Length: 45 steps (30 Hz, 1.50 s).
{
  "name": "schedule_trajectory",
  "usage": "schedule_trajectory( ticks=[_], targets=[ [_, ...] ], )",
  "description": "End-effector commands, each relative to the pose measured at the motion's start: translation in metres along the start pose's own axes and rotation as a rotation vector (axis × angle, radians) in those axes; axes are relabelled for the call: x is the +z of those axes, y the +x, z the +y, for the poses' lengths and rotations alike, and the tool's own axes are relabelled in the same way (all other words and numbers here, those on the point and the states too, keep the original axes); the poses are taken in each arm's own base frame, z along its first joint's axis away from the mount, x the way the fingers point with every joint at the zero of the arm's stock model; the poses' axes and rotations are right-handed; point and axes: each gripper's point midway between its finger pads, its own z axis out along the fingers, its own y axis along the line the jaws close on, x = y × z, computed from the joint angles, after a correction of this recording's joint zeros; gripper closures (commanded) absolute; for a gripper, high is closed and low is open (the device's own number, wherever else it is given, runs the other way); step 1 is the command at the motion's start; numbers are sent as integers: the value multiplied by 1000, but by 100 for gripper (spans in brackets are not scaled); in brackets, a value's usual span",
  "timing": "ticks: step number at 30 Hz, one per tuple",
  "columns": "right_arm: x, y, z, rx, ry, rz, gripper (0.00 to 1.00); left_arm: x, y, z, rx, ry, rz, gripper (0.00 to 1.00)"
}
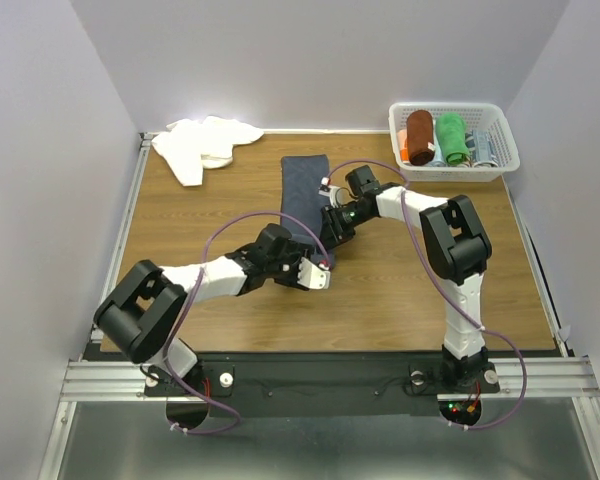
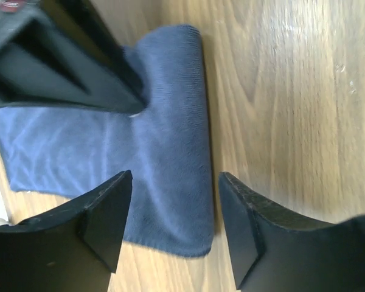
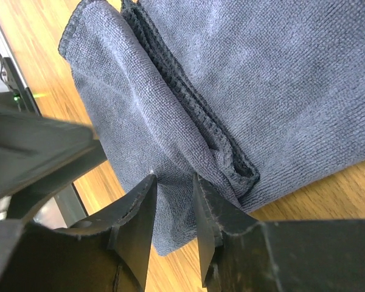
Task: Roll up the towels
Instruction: Roll the towel
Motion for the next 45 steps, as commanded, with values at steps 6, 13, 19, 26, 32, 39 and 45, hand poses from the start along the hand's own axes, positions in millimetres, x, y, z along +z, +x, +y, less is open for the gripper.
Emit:
schedule_trajectory(
  ticks=[6,13,19,26,32,39,45],
  targets=[
    [5,-2,-21,-43,77,11,69,28,22,-18,4,95,79,49],
    [-7,-13,-11,-74,81,-21,71,27,13,-31,-102,280,92,70],
    [-57,-50,6,-111,92,-147,46,6,5,-60,-194,525,118,94],
    [-167,-87,15,-210,232,-384,5,-15,-37,-82,-455,741,13,100],
    [-231,-84,23,-272,499,-506,0,-14,-47,-78,-664,817,-11,100],
    [-238,-35,65,-413,409,-425,0,-4,-38,-75,-947,898,-40,100],
    [-230,11,101,-543,266,-311,0,0,-23,-78,-1116,975,-25,100]
  ],
)
